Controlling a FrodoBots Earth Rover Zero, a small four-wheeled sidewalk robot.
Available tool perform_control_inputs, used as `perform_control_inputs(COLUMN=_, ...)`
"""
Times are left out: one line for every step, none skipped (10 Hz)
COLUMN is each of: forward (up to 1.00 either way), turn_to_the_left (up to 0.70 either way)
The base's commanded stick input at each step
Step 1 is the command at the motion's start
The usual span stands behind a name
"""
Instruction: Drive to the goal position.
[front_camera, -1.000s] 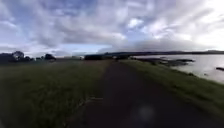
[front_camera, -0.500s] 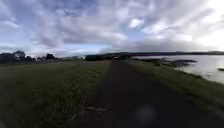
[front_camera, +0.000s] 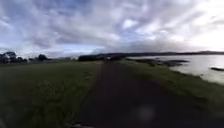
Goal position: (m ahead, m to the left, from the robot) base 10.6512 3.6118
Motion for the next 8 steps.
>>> perform_control_inputs(forward=0.7, turn_to_the_left=0.0)
perform_control_inputs(forward=0.7, turn_to_the_left=0.0)
perform_control_inputs(forward=0.7, turn_to_the_left=0.0)
perform_control_inputs(forward=0.7, turn_to_the_left=0.0)
perform_control_inputs(forward=0.7, turn_to_the_left=0.0)
perform_control_inputs(forward=0.7, turn_to_the_left=0.0)
perform_control_inputs(forward=0.7, turn_to_the_left=0.0)
perform_control_inputs(forward=0.7, turn_to_the_left=0.0)
